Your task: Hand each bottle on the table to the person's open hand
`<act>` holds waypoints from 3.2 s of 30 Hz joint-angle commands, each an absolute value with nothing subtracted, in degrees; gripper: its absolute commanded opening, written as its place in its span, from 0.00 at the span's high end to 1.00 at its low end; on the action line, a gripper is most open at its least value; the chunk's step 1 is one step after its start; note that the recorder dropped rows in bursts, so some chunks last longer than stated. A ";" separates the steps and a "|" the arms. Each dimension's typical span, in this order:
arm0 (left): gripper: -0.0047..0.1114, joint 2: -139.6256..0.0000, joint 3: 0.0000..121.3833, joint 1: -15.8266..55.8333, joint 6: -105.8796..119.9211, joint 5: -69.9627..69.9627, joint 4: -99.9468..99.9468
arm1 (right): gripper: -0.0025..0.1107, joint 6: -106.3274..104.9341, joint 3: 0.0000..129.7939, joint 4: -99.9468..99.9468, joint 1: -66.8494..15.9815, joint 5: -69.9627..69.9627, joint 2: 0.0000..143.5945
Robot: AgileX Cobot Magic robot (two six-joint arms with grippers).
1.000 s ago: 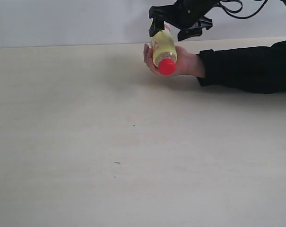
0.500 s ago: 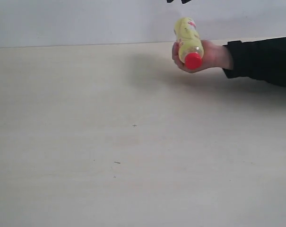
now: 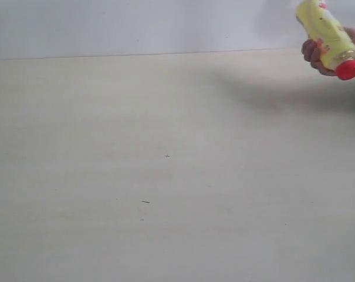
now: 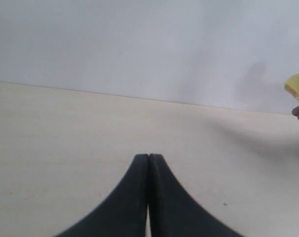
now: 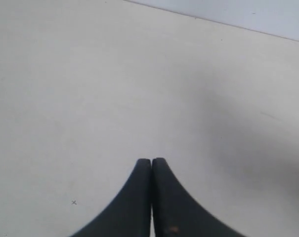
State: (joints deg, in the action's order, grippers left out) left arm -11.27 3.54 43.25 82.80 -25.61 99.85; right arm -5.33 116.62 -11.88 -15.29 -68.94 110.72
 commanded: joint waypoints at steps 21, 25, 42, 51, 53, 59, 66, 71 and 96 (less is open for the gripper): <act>0.95 -10.99 3.19 43.43 82.69 -25.86 99.95 | 0.98 -5.76 48.22 -14.99 -15.36 -41.65 50.82; 0.95 -10.99 3.19 43.43 82.69 -25.86 99.95 | 0.98 -5.76 47.78 -14.99 -15.36 -43.57 44.47; 0.95 -10.99 3.19 43.43 82.69 -25.86 99.95 | 0.98 -5.76 47.78 -14.99 -15.36 -43.57 32.95; 0.95 -10.99 3.19 43.43 82.69 -25.86 99.95 | 0.98 -9.43 46.21 -11.62 -15.36 -33.95 26.69; 0.95 -10.99 3.19 43.43 82.69 -25.86 99.95 | 0.98 -9.43 43.22 -11.62 -15.36 -30.03 23.66; 0.95 -10.99 3.19 43.43 82.69 -25.86 99.95 | 0.98 -9.43 33.01 -12.01 -15.36 -18.14 16.21; 0.95 -10.99 3.19 43.43 82.69 -25.86 99.95 | 0.98 -10.48 27.58 -11.34 -12.89 -15.89 9.99; 0.95 -10.99 3.19 43.43 82.69 -25.86 99.95 | 0.98 -10.31 23.19 -11.94 -8.44 -13.65 6.13; 0.95 -10.99 3.19 43.43 82.69 -25.86 99.95 | 0.98 -3.47 0.00 -6.65 -1.33 -9.07 0.00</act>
